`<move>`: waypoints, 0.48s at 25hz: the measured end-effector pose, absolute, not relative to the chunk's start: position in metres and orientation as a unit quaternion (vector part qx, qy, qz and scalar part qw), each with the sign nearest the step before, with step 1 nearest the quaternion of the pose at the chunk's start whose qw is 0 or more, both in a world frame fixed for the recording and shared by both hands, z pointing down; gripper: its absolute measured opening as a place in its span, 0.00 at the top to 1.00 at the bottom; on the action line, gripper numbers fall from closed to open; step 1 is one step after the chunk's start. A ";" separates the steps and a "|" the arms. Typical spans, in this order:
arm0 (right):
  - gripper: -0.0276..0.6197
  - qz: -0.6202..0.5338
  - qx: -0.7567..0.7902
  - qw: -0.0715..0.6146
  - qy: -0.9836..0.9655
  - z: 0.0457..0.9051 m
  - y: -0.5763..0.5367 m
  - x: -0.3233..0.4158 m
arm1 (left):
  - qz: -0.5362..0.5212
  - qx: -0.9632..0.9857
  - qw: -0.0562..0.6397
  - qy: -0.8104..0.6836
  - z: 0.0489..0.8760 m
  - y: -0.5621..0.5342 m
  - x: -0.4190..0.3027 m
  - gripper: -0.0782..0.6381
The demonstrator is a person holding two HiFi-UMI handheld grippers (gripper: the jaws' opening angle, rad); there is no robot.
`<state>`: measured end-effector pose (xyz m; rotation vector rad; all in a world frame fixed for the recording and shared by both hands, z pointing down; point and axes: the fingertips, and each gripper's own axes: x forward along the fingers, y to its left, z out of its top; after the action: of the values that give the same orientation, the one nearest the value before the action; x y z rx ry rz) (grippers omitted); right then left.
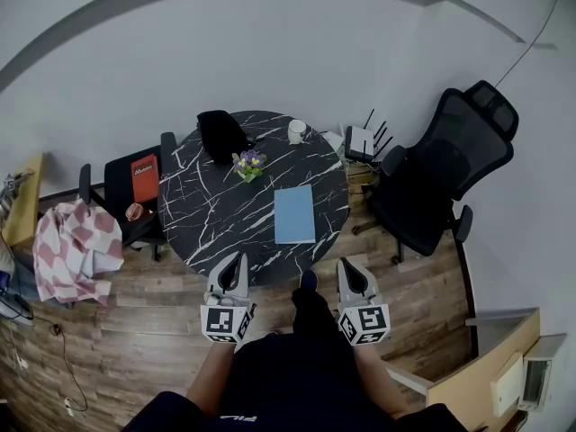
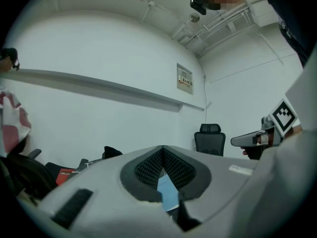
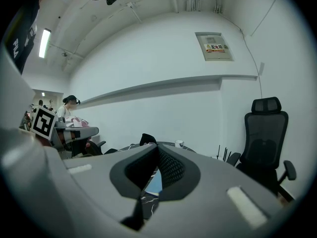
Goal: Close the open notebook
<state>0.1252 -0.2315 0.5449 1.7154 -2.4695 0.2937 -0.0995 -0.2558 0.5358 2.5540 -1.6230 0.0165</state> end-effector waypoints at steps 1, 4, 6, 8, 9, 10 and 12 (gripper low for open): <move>0.94 0.097 0.567 0.060 -0.816 0.545 -0.230 0.125 | 0.010 0.839 0.058 -0.541 0.536 -0.255 -0.102 0.90; 0.94 0.100 0.568 0.058 -0.815 0.546 -0.225 0.124 | 0.023 0.835 0.066 -0.545 0.540 -0.252 -0.105 0.90; 0.94 0.107 0.568 0.054 -0.814 0.548 -0.223 0.122 | 0.026 0.836 0.068 -0.543 0.540 -0.248 -0.107 0.90; 0.94 0.111 0.569 0.051 -0.814 0.549 -0.222 0.120 | 0.028 0.835 0.066 -0.545 0.539 -0.245 -0.109 0.90; 0.94 0.110 0.569 0.050 -0.813 0.548 -0.222 0.119 | 0.028 0.835 0.064 -0.546 0.538 -0.244 -0.109 0.90; 0.94 0.109 0.570 0.050 -0.813 0.548 -0.222 0.119 | 0.029 0.835 0.061 -0.546 0.537 -0.244 -0.110 0.90; 0.94 0.106 0.571 0.051 -0.813 0.546 -0.222 0.117 | 0.031 0.836 0.057 -0.545 0.536 -0.242 -0.110 0.90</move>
<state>0.1175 -0.2218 0.5464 1.7375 -2.4729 0.3222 -0.1104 -0.2421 0.5362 2.5355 -1.6511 0.0932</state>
